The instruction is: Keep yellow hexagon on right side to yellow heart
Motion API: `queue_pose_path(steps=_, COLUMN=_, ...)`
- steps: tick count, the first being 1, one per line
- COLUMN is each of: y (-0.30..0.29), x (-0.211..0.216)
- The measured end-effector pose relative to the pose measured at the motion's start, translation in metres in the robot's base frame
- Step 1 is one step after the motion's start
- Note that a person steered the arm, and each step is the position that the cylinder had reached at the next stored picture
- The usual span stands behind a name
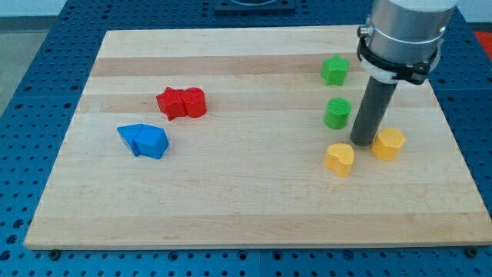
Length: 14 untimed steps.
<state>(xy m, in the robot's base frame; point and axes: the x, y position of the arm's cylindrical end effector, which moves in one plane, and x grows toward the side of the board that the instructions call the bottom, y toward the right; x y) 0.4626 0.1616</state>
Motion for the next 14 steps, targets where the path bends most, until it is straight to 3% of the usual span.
queue_pose_path(steps=2, y=0.099, x=-0.048)
queue_pose_path(steps=3, y=0.1, x=-0.029)
queue_pose_path(steps=6, y=0.009, x=0.01)
queue_pose_path(steps=7, y=0.018, x=0.001)
queue_pose_path(steps=8, y=0.075, x=-0.025)
queue_pose_path(steps=9, y=0.116, x=-0.014)
queue_pose_path(steps=12, y=0.104, x=0.007)
queue_pose_path(steps=14, y=0.045, x=0.012)
